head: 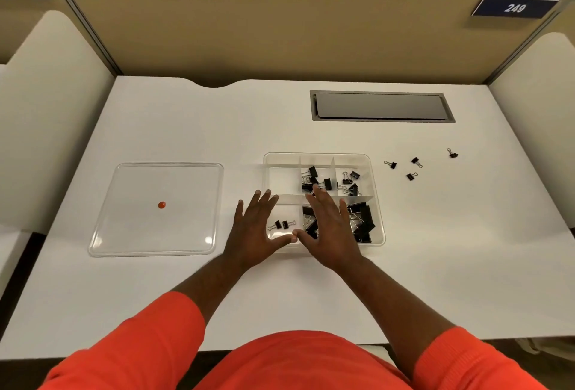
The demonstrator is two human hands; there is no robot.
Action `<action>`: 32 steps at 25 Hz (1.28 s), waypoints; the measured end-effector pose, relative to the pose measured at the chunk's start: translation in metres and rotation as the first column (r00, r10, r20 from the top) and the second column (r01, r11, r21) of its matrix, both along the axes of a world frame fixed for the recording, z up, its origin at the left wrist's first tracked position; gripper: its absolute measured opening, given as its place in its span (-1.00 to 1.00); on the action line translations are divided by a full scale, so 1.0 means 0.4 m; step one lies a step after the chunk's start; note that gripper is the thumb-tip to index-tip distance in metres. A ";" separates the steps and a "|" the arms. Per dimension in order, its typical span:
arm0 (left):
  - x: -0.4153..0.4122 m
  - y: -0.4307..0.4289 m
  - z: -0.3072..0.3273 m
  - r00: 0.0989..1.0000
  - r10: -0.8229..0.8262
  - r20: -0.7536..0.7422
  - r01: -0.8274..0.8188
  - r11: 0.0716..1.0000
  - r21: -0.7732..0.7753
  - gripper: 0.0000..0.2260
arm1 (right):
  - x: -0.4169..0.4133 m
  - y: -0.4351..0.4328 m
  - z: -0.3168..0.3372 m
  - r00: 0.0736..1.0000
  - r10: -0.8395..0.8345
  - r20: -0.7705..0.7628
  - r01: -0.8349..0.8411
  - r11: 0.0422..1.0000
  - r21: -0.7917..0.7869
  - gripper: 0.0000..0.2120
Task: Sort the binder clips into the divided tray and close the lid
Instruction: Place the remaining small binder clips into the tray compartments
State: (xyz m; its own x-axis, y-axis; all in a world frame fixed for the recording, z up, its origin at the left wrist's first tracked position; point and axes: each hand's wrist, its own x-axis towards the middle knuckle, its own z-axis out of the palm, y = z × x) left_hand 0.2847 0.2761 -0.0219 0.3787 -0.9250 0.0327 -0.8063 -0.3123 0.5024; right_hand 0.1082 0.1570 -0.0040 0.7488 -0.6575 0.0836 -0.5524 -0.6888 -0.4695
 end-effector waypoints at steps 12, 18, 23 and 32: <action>-0.148 -0.187 0.052 0.995 -0.089 0.052 0.087 0.996 0.037 -0.06 | -0.199 -0.147 0.026 0.992 -0.114 -0.055 0.112 0.993 -0.031 -0.12; -0.288 -0.361 0.084 0.991 -0.126 0.046 0.124 0.991 0.041 -0.11 | -0.346 -0.291 0.021 0.988 -0.141 -0.069 0.139 0.990 -0.040 -0.12; -0.389 -0.503 0.081 0.984 -0.176 -0.037 0.177 0.984 0.025 -0.18 | -0.431 -0.398 -0.012 0.984 -0.168 -0.054 0.167 0.986 -0.029 -0.21; -0.485 -0.722 -0.022 0.978 -0.160 -0.131 0.170 0.983 0.066 -0.32 | -0.502 -0.587 -0.111 0.989 -0.146 -0.006 0.145 0.978 0.151 -0.34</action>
